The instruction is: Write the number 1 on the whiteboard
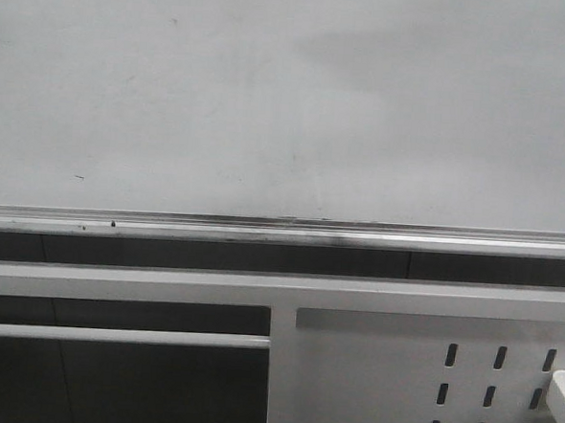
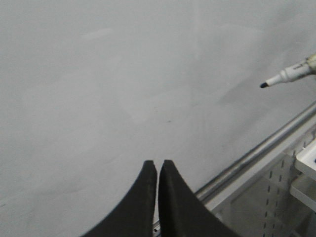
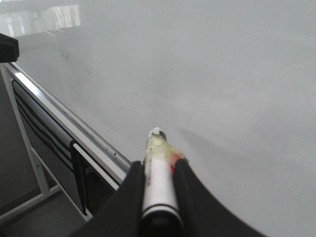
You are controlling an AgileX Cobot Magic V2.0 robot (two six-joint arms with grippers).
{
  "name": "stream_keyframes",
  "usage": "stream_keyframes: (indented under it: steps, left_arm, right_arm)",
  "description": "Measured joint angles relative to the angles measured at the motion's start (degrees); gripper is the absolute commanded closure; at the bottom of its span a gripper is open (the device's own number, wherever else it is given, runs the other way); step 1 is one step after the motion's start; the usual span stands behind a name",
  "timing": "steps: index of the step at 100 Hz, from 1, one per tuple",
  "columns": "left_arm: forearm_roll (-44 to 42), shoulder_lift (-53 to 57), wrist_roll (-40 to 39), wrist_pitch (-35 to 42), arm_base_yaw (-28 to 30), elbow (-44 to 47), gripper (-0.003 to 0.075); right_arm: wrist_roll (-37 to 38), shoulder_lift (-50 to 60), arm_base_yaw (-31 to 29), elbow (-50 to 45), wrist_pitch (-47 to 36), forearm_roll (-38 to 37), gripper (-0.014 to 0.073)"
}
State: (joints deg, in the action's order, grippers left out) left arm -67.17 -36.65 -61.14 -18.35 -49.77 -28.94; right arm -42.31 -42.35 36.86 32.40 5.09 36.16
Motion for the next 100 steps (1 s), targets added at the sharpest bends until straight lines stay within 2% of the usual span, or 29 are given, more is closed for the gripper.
stream_keyframes:
  steps: [12,20,33,50,100]
  left_arm:
    - [-11.31,0.0,-13.53,-1.72,1.48,1.72,0.074]
    - [-14.77,0.0,-20.1,-1.85,2.14,2.8,0.074]
    - [-16.48,0.0,-24.74,-2.67,2.39,4.46,0.074]
    - [-18.37,0.0,-31.17,-7.54,2.39,6.51,0.074]
    - [-19.95,0.0,-33.2,-11.28,2.39,6.91,0.074]
  right_arm:
    - [0.02,0.0,-0.13,-0.2,-0.25,0.0,0.0663]
    - [0.02,0.0,-0.13,-0.27,-0.72,0.0,0.0663]
    - [0.02,-0.25,-0.13,-0.27,-1.59,0.0,0.0663]
    - [0.02,-2.06,-0.13,-0.27,-2.32,0.12,0.0663]
    - [0.12,-9.03,-0.31,2.2,-6.93,-0.2,0.0663]
